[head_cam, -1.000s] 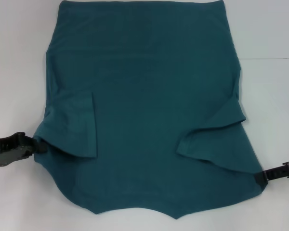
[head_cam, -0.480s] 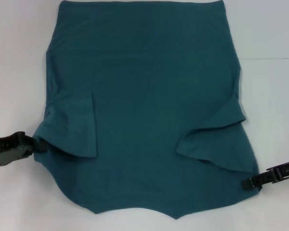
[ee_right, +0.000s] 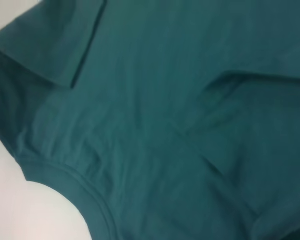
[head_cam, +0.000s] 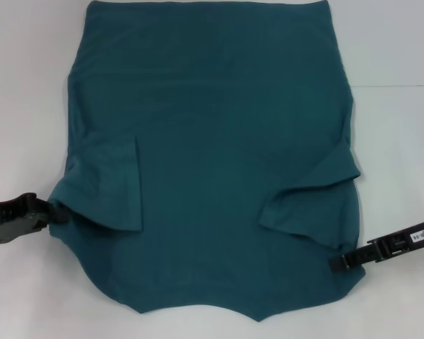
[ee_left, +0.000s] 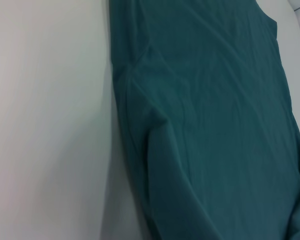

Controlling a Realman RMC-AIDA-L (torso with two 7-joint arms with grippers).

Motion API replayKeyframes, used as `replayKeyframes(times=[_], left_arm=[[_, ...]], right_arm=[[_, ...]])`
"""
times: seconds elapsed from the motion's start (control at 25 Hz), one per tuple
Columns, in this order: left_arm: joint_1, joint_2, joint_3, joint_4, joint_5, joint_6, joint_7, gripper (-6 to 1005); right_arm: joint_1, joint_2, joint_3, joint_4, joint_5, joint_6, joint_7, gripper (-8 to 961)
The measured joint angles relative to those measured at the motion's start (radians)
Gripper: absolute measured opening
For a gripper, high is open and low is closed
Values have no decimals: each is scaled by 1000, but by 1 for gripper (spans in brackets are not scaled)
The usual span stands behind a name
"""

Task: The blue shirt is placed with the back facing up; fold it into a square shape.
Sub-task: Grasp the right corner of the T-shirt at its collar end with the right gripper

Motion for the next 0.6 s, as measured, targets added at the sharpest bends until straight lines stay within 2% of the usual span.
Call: replayKeyframes(times=[0.36,0.6], left_arm=[[0,0,-1,0,-2,0,0,29],[-3,0,-3,0,-3,0,0,28]], right_arm=[[4,-4,-7,1,8,-8,34,653],[-1,-12,-7,-2,6,-8,50,435]])
